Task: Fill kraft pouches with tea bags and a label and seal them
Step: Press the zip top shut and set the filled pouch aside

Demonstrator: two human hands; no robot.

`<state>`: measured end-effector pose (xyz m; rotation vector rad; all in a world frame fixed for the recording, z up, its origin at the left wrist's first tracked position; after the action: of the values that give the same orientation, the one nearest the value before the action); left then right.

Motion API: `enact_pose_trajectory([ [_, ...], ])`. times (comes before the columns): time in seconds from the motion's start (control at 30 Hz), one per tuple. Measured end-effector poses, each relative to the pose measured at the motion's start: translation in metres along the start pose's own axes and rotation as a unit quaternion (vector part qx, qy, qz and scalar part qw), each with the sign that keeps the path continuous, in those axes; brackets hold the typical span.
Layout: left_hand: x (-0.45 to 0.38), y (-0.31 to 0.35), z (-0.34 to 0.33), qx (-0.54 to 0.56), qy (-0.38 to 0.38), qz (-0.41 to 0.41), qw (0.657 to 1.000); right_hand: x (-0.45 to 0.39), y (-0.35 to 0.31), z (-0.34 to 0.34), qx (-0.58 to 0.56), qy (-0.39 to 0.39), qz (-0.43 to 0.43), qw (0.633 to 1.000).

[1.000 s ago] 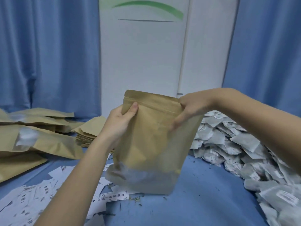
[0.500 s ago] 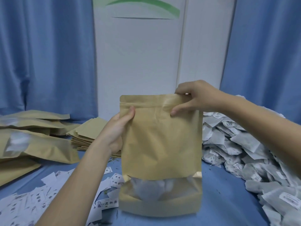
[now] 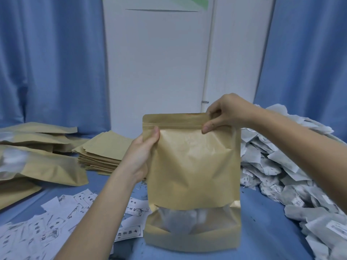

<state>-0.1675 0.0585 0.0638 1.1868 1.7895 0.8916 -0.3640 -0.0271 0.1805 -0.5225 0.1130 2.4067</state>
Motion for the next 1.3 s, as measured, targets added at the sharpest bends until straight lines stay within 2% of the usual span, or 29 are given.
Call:
enact_pose_trajectory([
  [0.07, -0.003, -0.003, -0.002, -0.008, -0.013, 0.017, 1.0, 0.0, 0.007, -0.003, -0.004, -0.001, -0.006, 1.0],
  [0.17, -0.008, 0.0, -0.004, -0.067, -0.029, 0.008, 0.997, 0.001, 0.011, -0.008, 0.023, -0.049, -0.031, 0.998],
  [0.27, -0.013, 0.005, -0.007, -0.13, -0.008, -0.066, 0.989, -0.001, 0.003, -0.011, 0.077, -0.089, -0.017, 0.993],
  [0.4, -0.011, 0.003, -0.021, -0.172, 0.029, -0.138, 0.975, -0.01, -0.029, -0.012, -0.027, -0.073, 0.006, 0.997],
  [0.47, -0.01, -0.001, -0.025, -0.199, 0.055, -0.161, 0.965, -0.015, -0.044, -0.013, -0.013, -0.06, 0.021, 0.998],
  [0.67, -0.001, -0.007, -0.017, -0.128, 0.084, -0.21, 0.966, -0.009, -0.048, -0.015, 0.02, -0.032, 0.006, 0.999],
  [0.8, -0.003, -0.012, -0.02, -0.14, 0.137, -0.264, 0.944, -0.009, -0.052, -0.017, 0.031, -0.005, -0.003, 1.0],
  [0.9, -0.005, -0.015, -0.023, -0.163, 0.162, -0.292, 0.929, -0.009, -0.056, -0.014, 0.015, -0.023, -0.005, 1.0],
  [1.0, -0.005, -0.016, -0.026, -0.152, 0.156, -0.295, 0.93, -0.009, -0.057, -0.011, -0.02, -0.037, -0.018, 0.999],
  [1.17, -0.004, -0.02, -0.025, -0.151, 0.124, -0.281, 0.94, -0.009, -0.066, -0.019, 0.124, -0.004, -0.017, 0.992],
  [1.3, 0.002, -0.021, -0.022, -0.195, 0.163, -0.322, 0.912, -0.003, -0.075, -0.017, 0.124, -0.002, 0.001, 0.992],
])
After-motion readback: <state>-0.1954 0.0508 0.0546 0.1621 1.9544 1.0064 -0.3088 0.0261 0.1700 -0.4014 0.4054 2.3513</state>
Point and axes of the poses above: each hand's wrist, its own x-axis away from the middle knuckle, its own z-axis out of the back of the hand, y = z × x, the point moved 2 cm from there along -x, towards the middle knuckle, and after that the axes turned 5 degrees about x, right-handed, at the moved point
